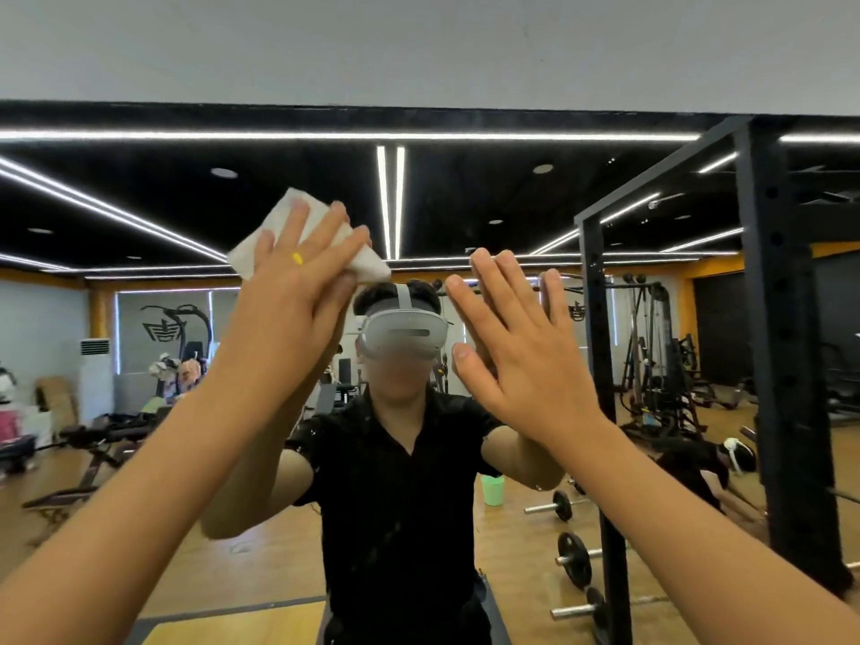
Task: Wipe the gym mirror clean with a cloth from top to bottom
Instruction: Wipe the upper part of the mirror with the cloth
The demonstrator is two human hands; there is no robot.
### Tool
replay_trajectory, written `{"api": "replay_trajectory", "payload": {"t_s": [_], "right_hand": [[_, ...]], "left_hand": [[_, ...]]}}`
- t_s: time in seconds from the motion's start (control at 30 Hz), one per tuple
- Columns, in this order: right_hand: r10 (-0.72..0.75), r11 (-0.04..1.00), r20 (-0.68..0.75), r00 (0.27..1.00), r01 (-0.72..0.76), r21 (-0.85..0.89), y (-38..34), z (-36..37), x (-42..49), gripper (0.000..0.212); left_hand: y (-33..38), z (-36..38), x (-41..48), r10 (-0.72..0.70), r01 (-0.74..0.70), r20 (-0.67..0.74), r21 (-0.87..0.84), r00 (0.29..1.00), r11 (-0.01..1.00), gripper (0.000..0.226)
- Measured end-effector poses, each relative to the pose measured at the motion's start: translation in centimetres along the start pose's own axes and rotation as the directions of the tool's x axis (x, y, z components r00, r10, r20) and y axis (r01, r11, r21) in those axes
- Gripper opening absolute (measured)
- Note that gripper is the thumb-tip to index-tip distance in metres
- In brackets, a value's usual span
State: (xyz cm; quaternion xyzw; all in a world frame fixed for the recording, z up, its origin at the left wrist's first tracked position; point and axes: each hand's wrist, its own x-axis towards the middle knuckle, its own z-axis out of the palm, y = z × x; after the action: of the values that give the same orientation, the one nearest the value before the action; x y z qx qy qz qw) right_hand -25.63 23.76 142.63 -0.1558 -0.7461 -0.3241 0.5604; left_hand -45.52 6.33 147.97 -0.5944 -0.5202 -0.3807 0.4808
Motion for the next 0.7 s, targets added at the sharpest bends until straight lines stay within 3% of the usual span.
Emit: {"api": "replay_trajectory", "payload": {"t_s": [0.17, 0.5, 0.7], "right_hand": [[-0.001, 1.0, 0.01, 1.0, 0.001, 0.009, 0.0, 0.0, 0.0, 0.065], [-0.002, 1.0, 0.009, 1.0, 0.002, 0.005, 0.0, -0.1, -0.1, 0.065], [0.007, 1.0, 0.002, 1.0, -0.007, -0.006, -0.1, 0.0, 0.0, 0.064]], "left_hand": [[0.5, 0.2, -4.6, -0.05, 0.052, 0.038, -0.064, 0.998, 0.997, 0.046], [0.9, -2.3, 7.8, -0.083, 0.082, -0.075, -0.017, 0.994, 0.996, 0.045], [0.9, -1.9, 6.0, -0.058, 0.06, -0.069, 0.026, 0.996, 0.998, 0.043]]}}
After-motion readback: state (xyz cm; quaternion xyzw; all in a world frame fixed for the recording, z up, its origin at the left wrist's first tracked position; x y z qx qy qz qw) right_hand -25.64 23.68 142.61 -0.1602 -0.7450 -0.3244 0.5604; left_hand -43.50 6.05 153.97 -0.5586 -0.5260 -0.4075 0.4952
